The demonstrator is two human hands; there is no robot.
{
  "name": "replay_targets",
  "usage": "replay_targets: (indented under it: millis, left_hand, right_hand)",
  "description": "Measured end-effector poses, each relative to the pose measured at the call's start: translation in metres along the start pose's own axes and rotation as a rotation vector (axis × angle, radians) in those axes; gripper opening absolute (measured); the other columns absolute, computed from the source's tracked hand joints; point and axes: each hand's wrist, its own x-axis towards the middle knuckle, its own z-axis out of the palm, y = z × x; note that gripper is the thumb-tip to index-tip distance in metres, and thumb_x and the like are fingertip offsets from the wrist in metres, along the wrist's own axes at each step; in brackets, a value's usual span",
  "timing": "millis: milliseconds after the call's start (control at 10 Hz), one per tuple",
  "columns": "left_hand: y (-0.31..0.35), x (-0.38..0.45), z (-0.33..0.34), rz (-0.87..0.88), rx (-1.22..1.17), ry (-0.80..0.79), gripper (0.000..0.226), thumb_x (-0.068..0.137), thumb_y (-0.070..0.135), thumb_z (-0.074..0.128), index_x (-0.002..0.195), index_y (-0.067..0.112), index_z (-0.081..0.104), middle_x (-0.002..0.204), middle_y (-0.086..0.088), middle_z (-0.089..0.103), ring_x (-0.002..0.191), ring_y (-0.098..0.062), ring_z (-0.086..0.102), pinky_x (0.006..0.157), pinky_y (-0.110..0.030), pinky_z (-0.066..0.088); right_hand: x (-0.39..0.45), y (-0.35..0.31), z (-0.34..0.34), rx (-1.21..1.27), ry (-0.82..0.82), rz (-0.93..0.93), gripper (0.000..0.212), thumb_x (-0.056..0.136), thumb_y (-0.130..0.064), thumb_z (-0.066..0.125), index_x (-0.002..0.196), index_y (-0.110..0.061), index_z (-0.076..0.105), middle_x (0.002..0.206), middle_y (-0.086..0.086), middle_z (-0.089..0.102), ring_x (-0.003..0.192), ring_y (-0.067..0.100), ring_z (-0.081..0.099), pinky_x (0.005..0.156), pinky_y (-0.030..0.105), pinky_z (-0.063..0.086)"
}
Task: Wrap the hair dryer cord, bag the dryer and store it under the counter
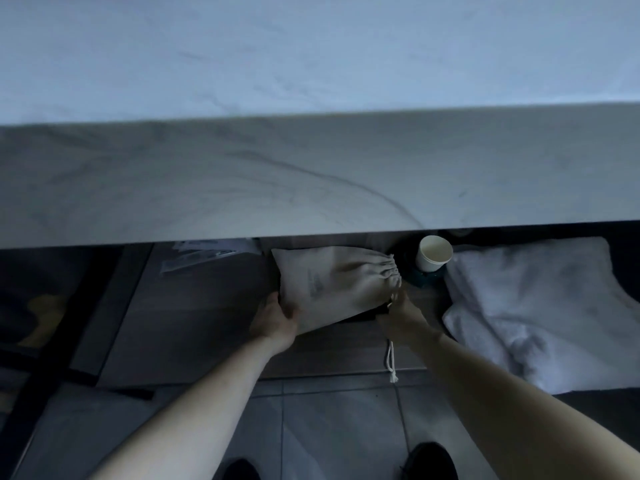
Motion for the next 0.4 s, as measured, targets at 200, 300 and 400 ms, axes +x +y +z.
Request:
replay_targets:
  millis: [200, 300, 400]
  left_hand:
    - [0.016, -0.053, -0.044, 0.099, 0.2, -0.148, 0.062, 0.108, 0.041, 0.056, 0.162, 0.016, 0.038, 0.158, -0.013, 0.057, 0.137, -0.036, 0.061, 0.105, -0.033, 0.05]
    - [0.029, -0.103, -0.074, 0.185, 0.233, -0.204, 0.069, 0.109, 0.044, 0.053, 0.168, 0.015, 0.031, 0.172, -0.009, 0.039, 0.154, -0.03, 0.043, 0.12, -0.031, 0.036]
    - [0.036, -0.16, -0.106, 0.278, 0.206, -0.133, 0.066, 0.109, 0.044, 0.054, 0.166, 0.017, 0.034, 0.173, -0.005, 0.034, 0.157, -0.026, 0.037, 0.122, -0.029, 0.029]
  right_hand:
    - [-0.062, -0.015, -0.029, -0.259, -0.105, -0.127, 0.076, 0.105, -0.023, 0.06, 0.167, -0.001, 0.022, 0.168, 0.021, 0.042, 0.152, 0.039, 0.045, 0.118, 0.037, 0.043]
    - [-0.101, -0.019, -0.045, -0.32, -0.103, -0.209, 0.07, 0.096, -0.024, 0.062, 0.16, -0.007, 0.04, 0.156, 0.017, 0.058, 0.143, 0.038, 0.054, 0.108, 0.035, 0.046]
    - [-0.139, -0.015, -0.058, -0.31, -0.065, -0.277, 0.084, 0.072, -0.038, 0.057, 0.153, -0.015, 0.052, 0.147, 0.014, 0.066, 0.138, 0.035, 0.06, 0.105, 0.033, 0.05]
